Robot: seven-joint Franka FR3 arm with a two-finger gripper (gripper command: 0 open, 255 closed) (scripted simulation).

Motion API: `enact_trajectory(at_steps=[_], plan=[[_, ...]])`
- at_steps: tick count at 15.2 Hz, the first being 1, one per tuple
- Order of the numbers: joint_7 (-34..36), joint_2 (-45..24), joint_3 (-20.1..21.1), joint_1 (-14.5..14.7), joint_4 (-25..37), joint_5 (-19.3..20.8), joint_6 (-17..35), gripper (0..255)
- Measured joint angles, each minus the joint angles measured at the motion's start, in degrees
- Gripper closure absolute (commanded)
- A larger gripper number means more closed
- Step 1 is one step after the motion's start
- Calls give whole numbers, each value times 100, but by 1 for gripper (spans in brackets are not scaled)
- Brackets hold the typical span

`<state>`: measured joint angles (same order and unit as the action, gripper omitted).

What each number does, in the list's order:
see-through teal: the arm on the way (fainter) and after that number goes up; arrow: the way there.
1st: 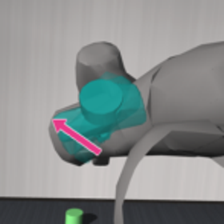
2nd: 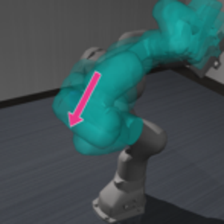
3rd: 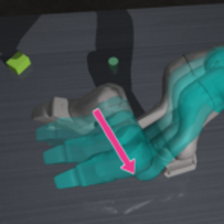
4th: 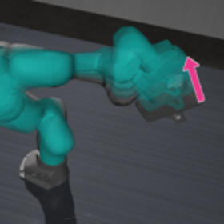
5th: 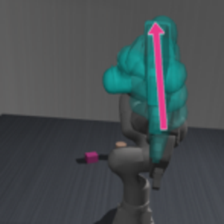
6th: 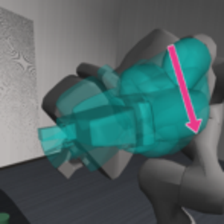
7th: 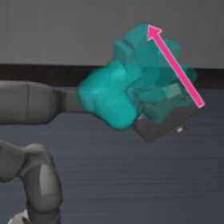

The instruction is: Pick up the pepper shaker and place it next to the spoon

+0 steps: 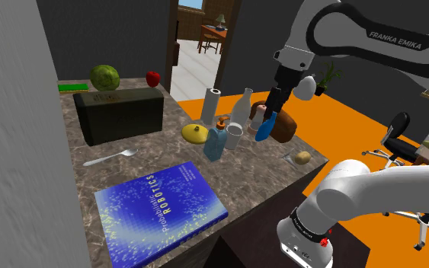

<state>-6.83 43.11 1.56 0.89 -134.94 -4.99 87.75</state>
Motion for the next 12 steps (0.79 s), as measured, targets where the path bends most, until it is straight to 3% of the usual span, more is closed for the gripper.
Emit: enact_trajectory(at_steps=[12], plan=[[-1038, -1333, -838, -385, 293, 680, 995, 0]])
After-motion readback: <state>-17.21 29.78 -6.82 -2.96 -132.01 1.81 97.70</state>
